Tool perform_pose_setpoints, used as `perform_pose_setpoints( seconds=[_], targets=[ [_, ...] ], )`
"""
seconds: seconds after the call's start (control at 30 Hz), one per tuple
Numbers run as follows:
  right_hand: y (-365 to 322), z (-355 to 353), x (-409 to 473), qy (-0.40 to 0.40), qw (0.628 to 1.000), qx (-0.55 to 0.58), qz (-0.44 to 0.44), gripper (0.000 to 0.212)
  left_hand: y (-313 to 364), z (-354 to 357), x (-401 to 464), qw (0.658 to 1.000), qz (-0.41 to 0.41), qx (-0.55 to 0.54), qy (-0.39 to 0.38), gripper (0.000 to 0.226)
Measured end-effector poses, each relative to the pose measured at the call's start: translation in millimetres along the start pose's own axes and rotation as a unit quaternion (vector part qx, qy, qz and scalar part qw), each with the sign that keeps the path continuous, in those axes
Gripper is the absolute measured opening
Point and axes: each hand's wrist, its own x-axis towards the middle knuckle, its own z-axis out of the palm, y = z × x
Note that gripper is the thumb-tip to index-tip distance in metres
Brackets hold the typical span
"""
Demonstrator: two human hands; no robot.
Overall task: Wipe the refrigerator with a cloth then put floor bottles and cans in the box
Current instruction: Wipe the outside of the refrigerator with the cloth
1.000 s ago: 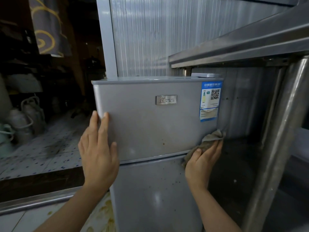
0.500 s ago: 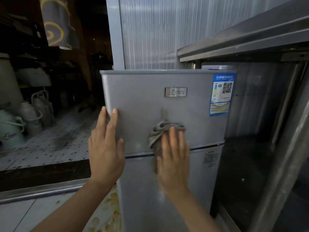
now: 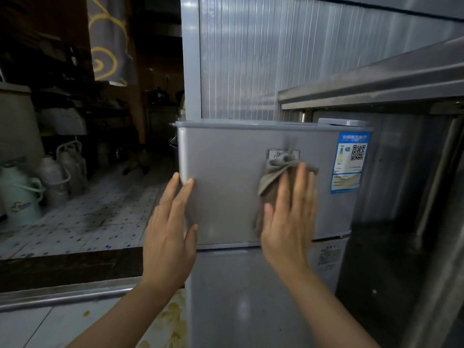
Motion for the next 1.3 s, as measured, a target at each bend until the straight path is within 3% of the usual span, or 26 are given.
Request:
perform_pose_setpoints(
  seconds=[0.1, 0.23, 0.43, 0.57, 0.63, 0.7, 0.8, 0.9, 0.97, 1.07, 1.17, 1.23, 1.3],
  targets=[
    [4, -4, 13, 0.032, 0.993, 0.039, 0.104, 0.061, 0, 3, -1, 1.0, 0.001, -0.005, 0.005, 0.092],
    [-28, 1, 13, 0.056, 0.985, 0.083, 0.139, 0.063, 1, 7, -2, 1.0, -0.012, -0.009, 0.018, 0.087],
    [-24, 0, 4, 0.015, 0.998, 0.054, 0.038, 0.068, 2, 12, -6, 0.999, -0.029, -0.027, 0.032, 0.081],
    [-22, 3, -10, -0.037, 0.99, 0.03, -0.136, 0.064, 4, 17, -10, 0.998, -0.048, -0.03, 0.038, 0.083],
    [-9, 5, -13, -0.039, 0.982, 0.034, -0.18, 0.063, 1, 17, -15, 0.997, -0.067, -0.027, 0.029, 0.085],
    [14, 4, -16, -0.025, 0.99, 0.024, -0.14, 0.062, -5, 17, -26, 0.996, -0.086, -0.012, -0.003, 0.085],
    [36, 4, -21, -0.009, 0.999, 0.035, 0.032, 0.062, -18, 15, -43, 0.993, -0.106, 0.005, -0.051, 0.081],
    [7, 11, -29, 0.028, 0.989, 0.065, 0.127, 0.066, -23, 16, -51, 0.99, -0.113, -0.007, -0.079, 0.082],
    [-26, 19, -47, 0.004, 0.995, 0.064, 0.074, 0.07, -23, 17, -54, 0.988, -0.124, -0.019, -0.086, 0.086],
    [-65, 29, -80, -0.063, 0.993, 0.043, -0.085, 0.068, -26, 12, -56, 0.987, -0.121, -0.047, -0.098, 0.085],
    [-48, 30, -81, -0.076, 0.983, 0.032, -0.165, 0.063, -31, 1, -61, 0.979, -0.138, -0.079, -0.125, 0.082],
    [-12, 25, -80, -0.069, 0.985, -0.002, -0.155, 0.062, -35, -4, -66, 0.972, -0.149, -0.102, -0.149, 0.083],
    [19, 18, -81, -0.055, 0.996, -0.006, -0.07, 0.061, -37, -6, -69, 0.966, -0.157, -0.128, -0.16, 0.085]
  ],
)
